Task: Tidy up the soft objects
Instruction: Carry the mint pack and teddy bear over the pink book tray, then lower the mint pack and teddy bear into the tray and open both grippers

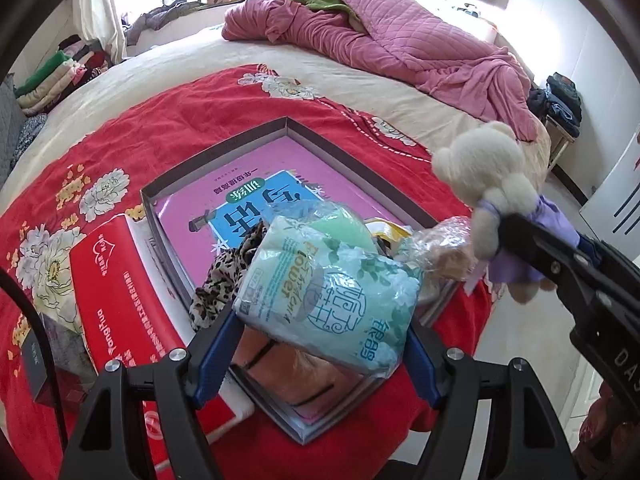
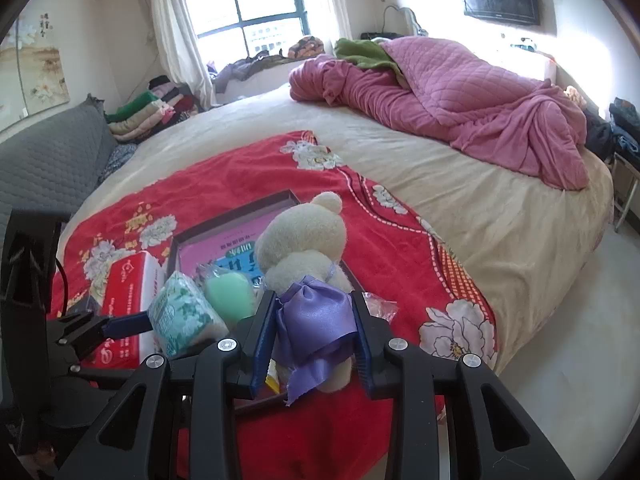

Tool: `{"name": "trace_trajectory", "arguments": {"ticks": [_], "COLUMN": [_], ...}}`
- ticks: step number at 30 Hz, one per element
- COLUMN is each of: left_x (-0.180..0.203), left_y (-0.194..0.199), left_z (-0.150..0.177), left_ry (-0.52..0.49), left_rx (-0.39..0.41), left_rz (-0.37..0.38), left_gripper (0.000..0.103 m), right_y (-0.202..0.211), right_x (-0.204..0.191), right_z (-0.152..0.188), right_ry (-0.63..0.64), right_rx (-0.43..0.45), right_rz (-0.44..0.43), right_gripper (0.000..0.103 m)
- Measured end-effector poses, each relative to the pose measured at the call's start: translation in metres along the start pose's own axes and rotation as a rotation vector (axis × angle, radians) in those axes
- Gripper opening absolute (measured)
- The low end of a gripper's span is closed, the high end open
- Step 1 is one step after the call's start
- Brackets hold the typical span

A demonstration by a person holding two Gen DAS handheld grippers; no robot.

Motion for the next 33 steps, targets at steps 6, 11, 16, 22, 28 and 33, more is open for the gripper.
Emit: {"name": "trace_trajectory", "arguments": {"ticks": [6, 11, 16, 22, 28, 33], "left_x": [-0.012, -0.019, -0.026, -0.032, -0.037, -0.038], "left_y": [-0.014, -0.024, -0.029, -0.035, -0.038, -0.037], "left_z": [-0.009, -0.014, -0.017, -0.021, -0.022, -0.021], "left_ry": [0.022, 0.033, 0.047, 0.061, 0.073, 0.073], "left_rx": [-0.013, -0.017, -0.016, -0.019, -0.024, -0.025], "left_rz": [-0.006, -0.005, 0.002, 0.012, 0.014, 0.019], "left_gripper": [0.074, 0.074, 0.074, 0.074, 0.074, 0.074], "right_y": [-0.017, -0.029, -0.039, -0.053, -0.072, -0.077], "right_x": [-0.003, -0.007, -0.012, -0.021, -0.021, -0.014], "right_z": [0.003, 0.006, 0.007, 0.008, 0.013, 0.017], "right_ry": [0.012, 0.018, 0.024, 0.040, 0.029, -0.009], "right_rx": [-0.032, -0.054, -0.070, -0.093, -0.129, -0.125], "right_rz": [-0.004, -0.015, -0.035, -0.060, -0.062, -0.098], "right_gripper": [0.035, 0.036, 0.036, 0.036, 0.038, 0.042]}}
Point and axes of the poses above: each gripper's, at about its wrist camera, not at the fingertips, and y roughly against the way its jaws point, x to its right, z to its underside, the point moved 2 cm from there along -y, roughly the way its jaws point, and after that the axes turned 1 degree about -x, right-handed, at the moved point
